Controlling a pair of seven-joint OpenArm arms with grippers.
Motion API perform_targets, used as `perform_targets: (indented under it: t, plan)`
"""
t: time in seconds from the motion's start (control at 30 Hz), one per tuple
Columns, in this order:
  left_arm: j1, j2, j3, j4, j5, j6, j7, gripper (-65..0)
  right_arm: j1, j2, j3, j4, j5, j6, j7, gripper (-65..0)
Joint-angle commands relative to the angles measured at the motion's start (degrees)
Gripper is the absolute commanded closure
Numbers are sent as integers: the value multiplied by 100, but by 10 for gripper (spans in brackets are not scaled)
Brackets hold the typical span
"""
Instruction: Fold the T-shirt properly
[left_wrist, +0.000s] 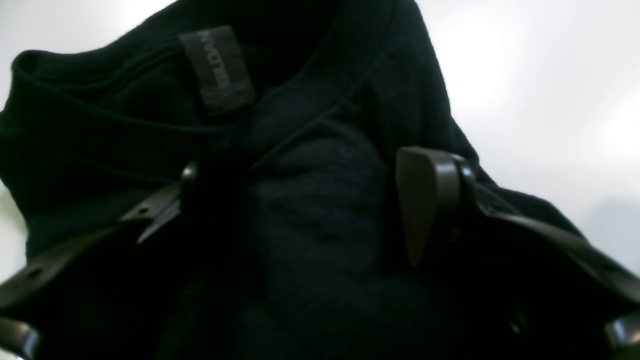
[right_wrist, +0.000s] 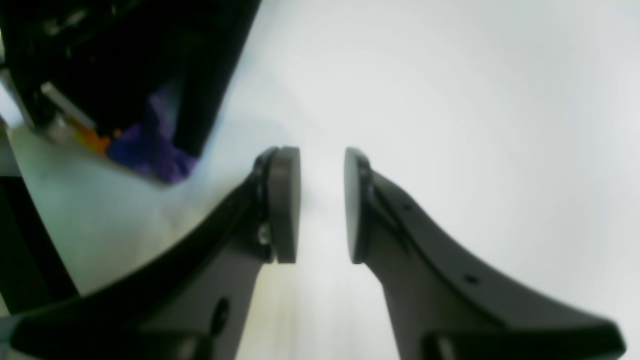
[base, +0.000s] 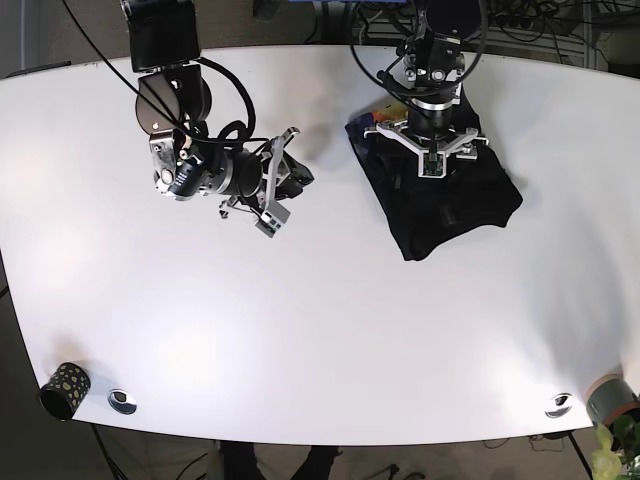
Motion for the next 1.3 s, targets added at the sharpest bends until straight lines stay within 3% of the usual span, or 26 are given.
perform_targets:
  t: [0.0, 0.03, 0.2, 0.3, 0.47, 0.73, 1.0, 1.27]
  plan:
    - [204, -332, -338, -151, 57, -98, 1005, -447, 183, 51, 41, 101, 104, 10, 126, -144]
    - [204, -394, -434, -151, 22, -318, 1111, -447, 192, 60, 41, 101, 104, 10, 126, -144]
    - [99, -939, -1665, -177, -594, -2322, 1972, -447, 183, 78, 41, 128, 140, 10, 126, -144]
    - [-332, -1299, -2289, -336, -699, -3386, 2588, -447, 201, 95, 147, 84, 333, 10, 126, -144]
    - [-974, -2108, -2896, -1065, -690, -4564, 3405, -446, 165, 87, 358, 84, 597, 10, 117, -144]
    - [-1747, -3330, -3133, -2498, -699, -4678, 3379, -446, 174, 87, 366, 119, 649, 10, 117, -144]
    - [-2231, -4350, -2887, -3905, -699, -4687, 2315, -447, 183, 87, 375, 128, 649, 10, 117, -144]
    - [-2389, -4657, -2905, -3782, -743, -4687, 1779, -447, 192, 69, 366, 128, 649, 10, 117, -144]
